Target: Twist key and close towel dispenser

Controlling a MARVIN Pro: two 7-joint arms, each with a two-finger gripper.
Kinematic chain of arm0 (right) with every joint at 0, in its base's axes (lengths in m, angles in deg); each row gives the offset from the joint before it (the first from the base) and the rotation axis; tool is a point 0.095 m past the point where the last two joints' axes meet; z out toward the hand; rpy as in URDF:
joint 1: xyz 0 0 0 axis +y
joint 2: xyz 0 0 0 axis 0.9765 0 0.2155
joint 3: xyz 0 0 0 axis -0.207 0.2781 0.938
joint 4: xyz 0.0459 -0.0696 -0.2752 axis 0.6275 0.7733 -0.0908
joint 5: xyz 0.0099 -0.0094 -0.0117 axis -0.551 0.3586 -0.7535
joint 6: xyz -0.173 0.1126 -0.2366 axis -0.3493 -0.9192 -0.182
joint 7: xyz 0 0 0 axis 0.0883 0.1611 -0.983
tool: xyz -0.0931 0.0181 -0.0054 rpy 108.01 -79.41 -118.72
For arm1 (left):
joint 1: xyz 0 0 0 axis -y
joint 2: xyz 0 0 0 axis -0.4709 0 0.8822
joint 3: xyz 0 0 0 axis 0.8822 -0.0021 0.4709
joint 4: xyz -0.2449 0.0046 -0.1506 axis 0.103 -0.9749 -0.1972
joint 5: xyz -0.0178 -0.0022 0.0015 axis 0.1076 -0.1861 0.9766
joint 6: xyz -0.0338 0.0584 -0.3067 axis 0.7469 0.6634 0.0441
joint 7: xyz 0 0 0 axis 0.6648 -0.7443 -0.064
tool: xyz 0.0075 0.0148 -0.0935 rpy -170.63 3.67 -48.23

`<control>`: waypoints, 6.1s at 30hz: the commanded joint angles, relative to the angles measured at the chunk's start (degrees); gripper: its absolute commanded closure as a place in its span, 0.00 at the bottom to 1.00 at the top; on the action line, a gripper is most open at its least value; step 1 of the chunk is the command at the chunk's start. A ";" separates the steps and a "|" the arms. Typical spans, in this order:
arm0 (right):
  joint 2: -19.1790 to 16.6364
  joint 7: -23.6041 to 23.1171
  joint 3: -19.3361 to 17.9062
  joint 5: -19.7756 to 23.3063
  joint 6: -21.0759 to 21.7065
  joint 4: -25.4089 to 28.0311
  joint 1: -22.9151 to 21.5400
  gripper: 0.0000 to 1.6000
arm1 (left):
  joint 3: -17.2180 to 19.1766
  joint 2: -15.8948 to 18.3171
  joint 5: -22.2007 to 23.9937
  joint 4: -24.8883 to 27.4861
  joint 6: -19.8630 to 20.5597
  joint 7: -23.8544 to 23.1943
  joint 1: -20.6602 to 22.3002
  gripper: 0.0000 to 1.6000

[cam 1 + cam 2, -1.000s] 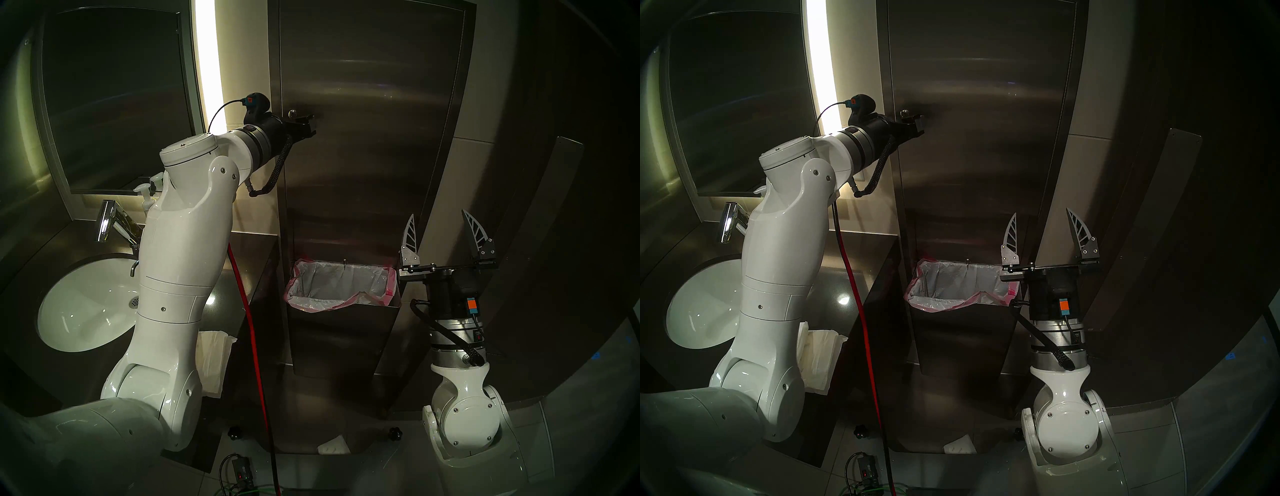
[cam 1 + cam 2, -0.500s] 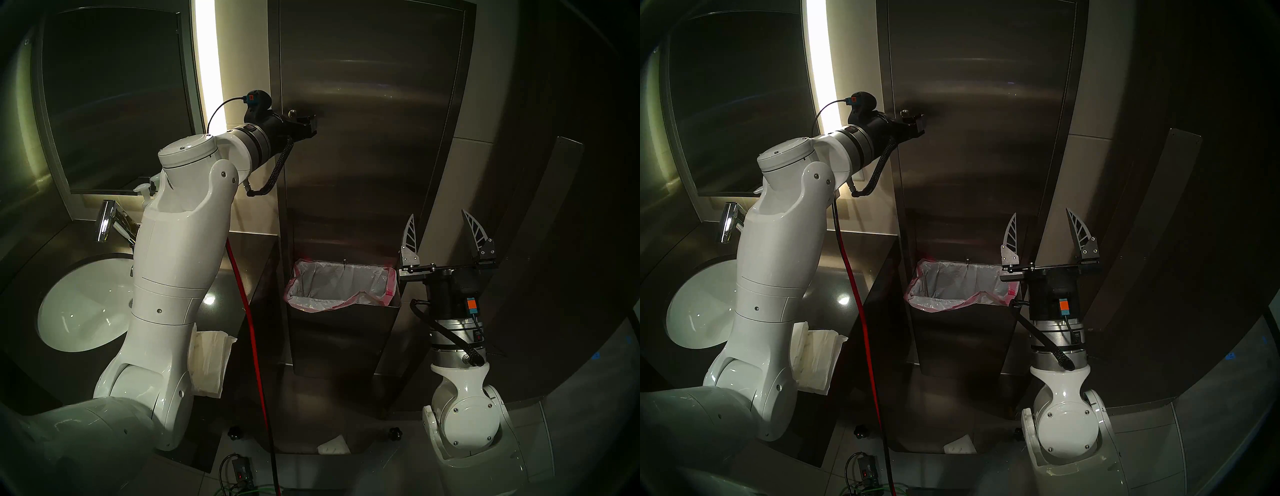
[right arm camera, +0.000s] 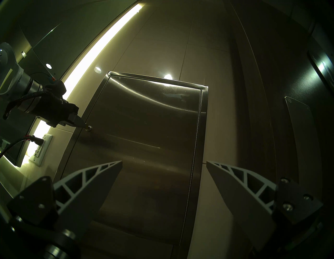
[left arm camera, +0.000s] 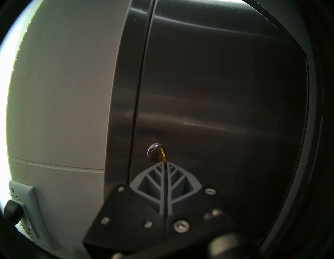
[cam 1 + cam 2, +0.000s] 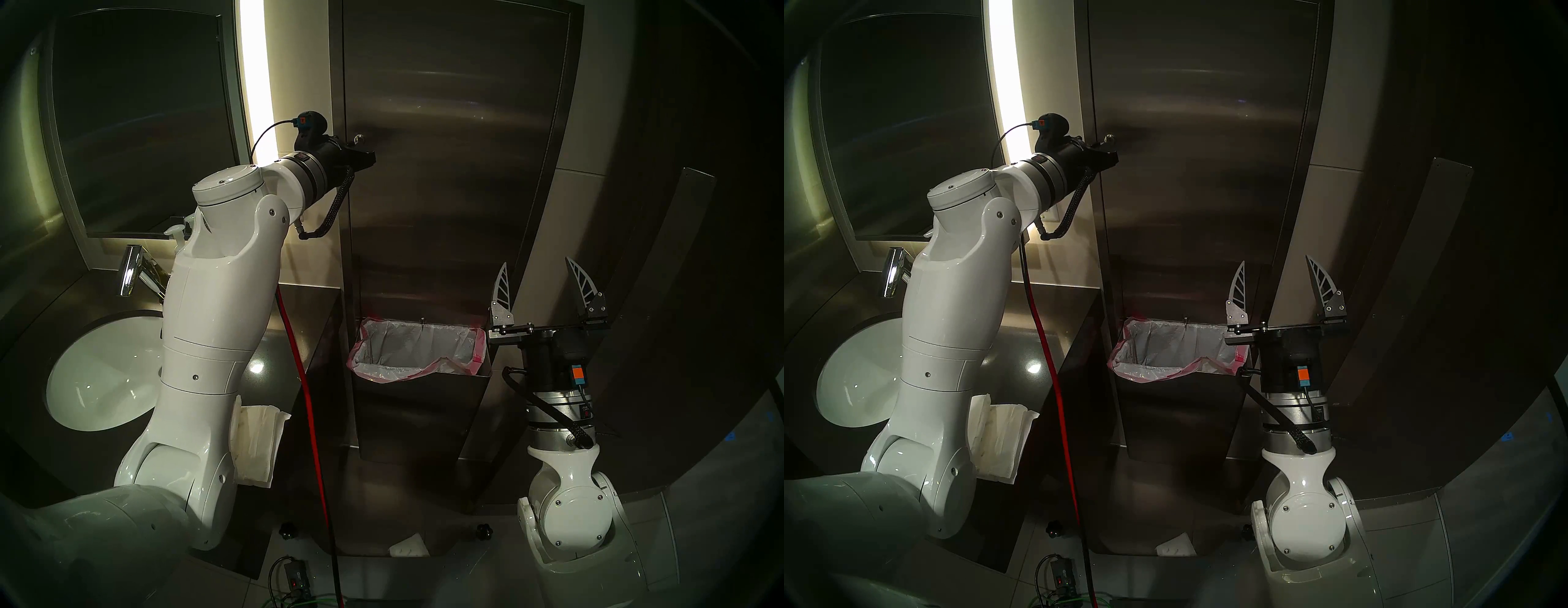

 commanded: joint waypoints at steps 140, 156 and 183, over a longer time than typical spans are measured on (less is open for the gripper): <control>-2.14 2.45 0.87 0.15 0.44 0.56 -0.58 0.00 | 14.04 2.09 -0.06 20.66 11.90 7.32 -14.63 0.00; -2.42 2.76 0.98 0.16 0.49 0.58 -0.63 0.00 | 19.76 -7.48 -0.54 31.94 16.12 13.11 -28.11 0.00; -2.89 3.11 1.14 0.29 0.86 0.84 -0.58 0.00 | 18.33 -3.56 -6.95 38.42 4.73 4.19 -47.85 0.00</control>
